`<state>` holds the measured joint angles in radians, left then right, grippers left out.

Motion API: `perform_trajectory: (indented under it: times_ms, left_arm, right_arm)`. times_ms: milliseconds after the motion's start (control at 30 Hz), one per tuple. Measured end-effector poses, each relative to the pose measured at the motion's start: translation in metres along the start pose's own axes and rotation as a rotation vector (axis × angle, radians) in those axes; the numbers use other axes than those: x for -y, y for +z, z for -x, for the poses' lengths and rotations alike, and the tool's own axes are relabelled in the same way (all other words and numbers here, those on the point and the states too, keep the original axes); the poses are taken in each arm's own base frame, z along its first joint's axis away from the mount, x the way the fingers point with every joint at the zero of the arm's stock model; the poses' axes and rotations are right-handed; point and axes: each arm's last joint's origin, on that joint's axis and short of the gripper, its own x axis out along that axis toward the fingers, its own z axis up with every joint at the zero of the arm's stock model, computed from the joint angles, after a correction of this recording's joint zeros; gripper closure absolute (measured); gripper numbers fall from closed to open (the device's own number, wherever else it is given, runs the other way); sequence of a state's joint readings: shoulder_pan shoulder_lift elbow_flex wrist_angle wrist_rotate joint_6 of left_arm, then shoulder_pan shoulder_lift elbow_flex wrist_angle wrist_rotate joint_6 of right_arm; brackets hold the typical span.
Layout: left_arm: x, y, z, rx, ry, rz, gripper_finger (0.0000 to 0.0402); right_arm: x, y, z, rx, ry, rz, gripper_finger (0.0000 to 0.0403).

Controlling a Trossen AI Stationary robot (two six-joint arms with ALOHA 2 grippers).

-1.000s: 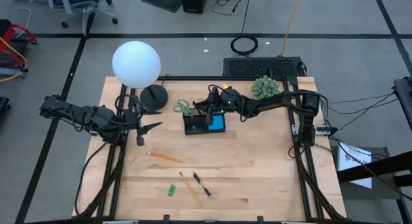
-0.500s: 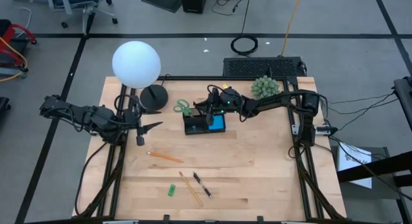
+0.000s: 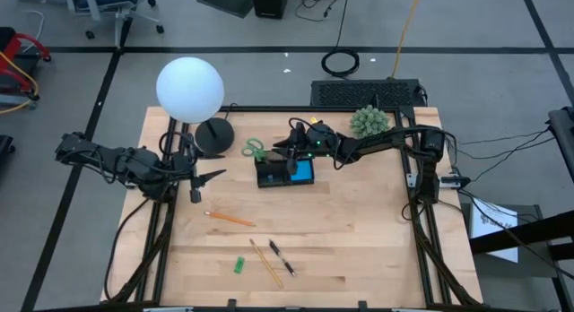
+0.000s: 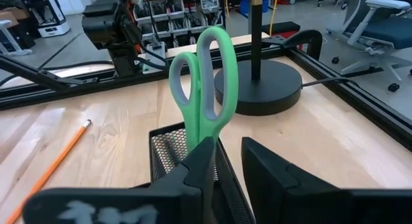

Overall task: Pick and place office supplies into organizer
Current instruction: Put the black pen into the black desk organizer

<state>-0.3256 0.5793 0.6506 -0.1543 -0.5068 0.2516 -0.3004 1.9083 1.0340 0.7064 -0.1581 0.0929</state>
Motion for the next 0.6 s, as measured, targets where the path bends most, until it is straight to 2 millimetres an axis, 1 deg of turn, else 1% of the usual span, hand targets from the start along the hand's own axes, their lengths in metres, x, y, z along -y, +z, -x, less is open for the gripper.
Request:
perform_trajectory:
  times_ms: [300,600]
  left_arm:
    - [0.0000,0.0000,0.0000,0.000,0.000,0.000,0.0229]
    - [0.0000,0.0000,0.0000,0.000,0.000,-0.002,0.0229]
  right_arm:
    - [-0.0002,0.0025,0.0000,0.025,0.002,0.004,0.0317]
    - [-0.0030,0.0060,-0.0002,0.062,0.015,0.007,0.0318]
